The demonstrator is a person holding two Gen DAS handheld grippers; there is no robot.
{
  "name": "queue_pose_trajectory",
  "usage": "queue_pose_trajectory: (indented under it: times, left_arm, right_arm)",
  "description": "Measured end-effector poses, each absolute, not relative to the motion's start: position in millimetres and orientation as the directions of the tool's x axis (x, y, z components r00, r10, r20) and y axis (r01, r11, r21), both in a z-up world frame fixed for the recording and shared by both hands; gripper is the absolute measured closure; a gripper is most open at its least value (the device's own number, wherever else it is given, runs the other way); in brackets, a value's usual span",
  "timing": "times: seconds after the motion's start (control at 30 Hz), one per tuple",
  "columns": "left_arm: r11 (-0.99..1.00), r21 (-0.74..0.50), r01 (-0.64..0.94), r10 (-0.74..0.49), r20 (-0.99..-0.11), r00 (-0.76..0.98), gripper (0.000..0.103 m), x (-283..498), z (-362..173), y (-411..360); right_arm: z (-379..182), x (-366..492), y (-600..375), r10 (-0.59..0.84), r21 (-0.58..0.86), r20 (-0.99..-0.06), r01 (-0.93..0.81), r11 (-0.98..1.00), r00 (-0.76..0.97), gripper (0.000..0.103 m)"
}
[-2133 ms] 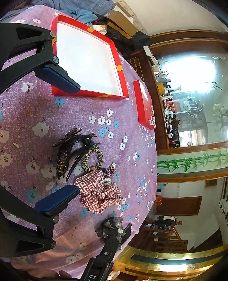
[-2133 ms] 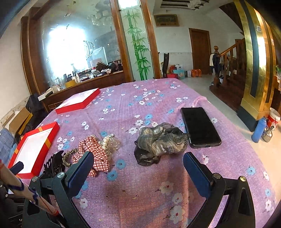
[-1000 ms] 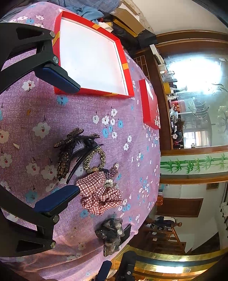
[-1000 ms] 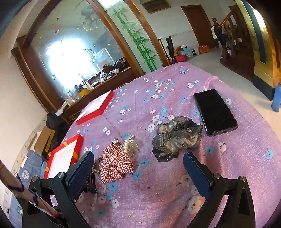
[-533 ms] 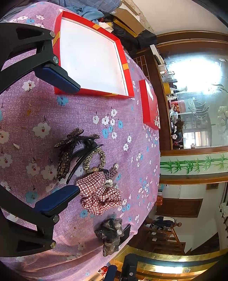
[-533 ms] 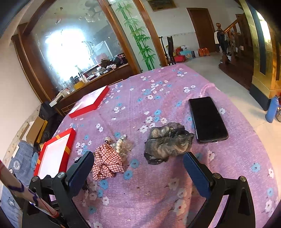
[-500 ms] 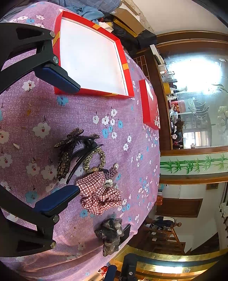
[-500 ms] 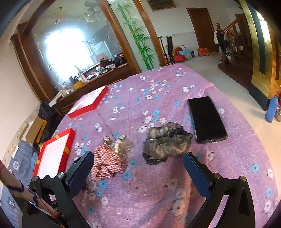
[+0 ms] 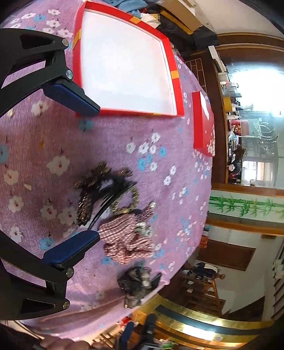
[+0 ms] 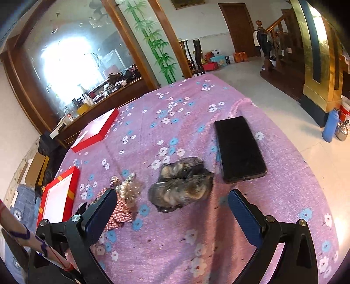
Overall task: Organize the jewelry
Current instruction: 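Grasp the grey sheer scrunchie with the right tool while the left tool grasps the red plaid scrunchie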
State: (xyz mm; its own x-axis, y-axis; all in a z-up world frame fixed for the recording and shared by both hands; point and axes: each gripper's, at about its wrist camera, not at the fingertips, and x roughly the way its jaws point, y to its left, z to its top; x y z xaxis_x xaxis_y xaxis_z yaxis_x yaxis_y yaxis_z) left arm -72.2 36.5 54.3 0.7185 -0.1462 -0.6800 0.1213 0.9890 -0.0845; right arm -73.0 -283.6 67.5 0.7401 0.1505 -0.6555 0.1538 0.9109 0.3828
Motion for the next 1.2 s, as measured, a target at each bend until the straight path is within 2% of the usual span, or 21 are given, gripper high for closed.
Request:
queue_pose_trajectory:
  times: [0.2,0.5,0.53,0.6,0.67,0.73,0.8,0.9,1.1,1.17,1.2]
  left_arm:
    - [0.981,-0.141,0.133,-0.193,-0.668,0.718,0.0,-67.9,72.9,51.5]
    - [0.949,-0.201,0.241,-0.311,-0.707,0.636,0.0,-54.1,79.3,18.9]
    - [0.948,-0.198,0.251,-0.315,-0.71,0.63,0.0,-52.7,78.7,14.9]
    - [0.946,-0.186,0.266,-0.315,-0.724,0.614,0.0,-48.4,76.7,5.5]
    - [0.944,-0.178,0.28,-0.316,-0.735,0.6,0.0,-43.0,73.9,-3.0]
    - [0.942,-0.163,0.293,-0.312,-0.746,0.588,0.0,-36.5,70.0,-14.4]
    - [0.938,-0.152,0.311,-0.313,-0.755,0.576,0.0,-31.0,67.5,-25.1]
    - [0.922,-0.117,0.37,-0.318,-0.773,0.549,0.0,-22.5,61.0,-50.8]
    - [0.92,0.012,0.393,-0.227,-0.799,0.556,0.001,-8.3,34.8,-86.2]
    - [0.926,0.042,0.376,-0.197,-0.794,0.575,0.02,-4.5,28.6,-87.9]
    - [0.929,0.049,0.367,-0.183,-0.802,0.569,0.046,-1.9,25.4,-87.4]
  right_arm:
    - [58.9,-61.8,-286.2,0.184,0.41,-0.675,0.156,0.899,0.715,0.0]
    - [27.0,-16.2,-271.4,0.145,0.337,-0.755,0.189,0.922,0.639,0.002]
    - [22.6,-11.9,-266.8,0.142,0.32,-0.764,0.178,0.931,0.629,0.006]
    - [16.0,-6.6,-260.1,0.127,0.283,-0.78,0.166,0.945,0.613,0.027]
    - [11.7,-6.2,-258.2,0.144,0.286,-0.778,0.141,0.948,0.611,0.061]
    - [13.6,-9.7,-260.7,0.139,0.29,-0.764,0.142,0.947,0.63,0.074]
    - [19.0,-15.5,-265.7,0.131,0.3,-0.736,0.146,0.943,0.664,0.078]
    - [24.7,-19.6,-272.1,0.132,0.323,-0.71,0.153,0.934,0.692,0.078]
    - [31.5,-20.7,-270.0,0.158,0.344,-0.685,0.124,0.931,0.711,0.078]
    - [33.2,-21.7,-268.6,0.162,0.344,-0.679,0.116,0.932,0.716,0.078]
    - [34.3,-22.3,-268.1,0.167,0.347,-0.675,0.11,0.931,0.719,0.078]
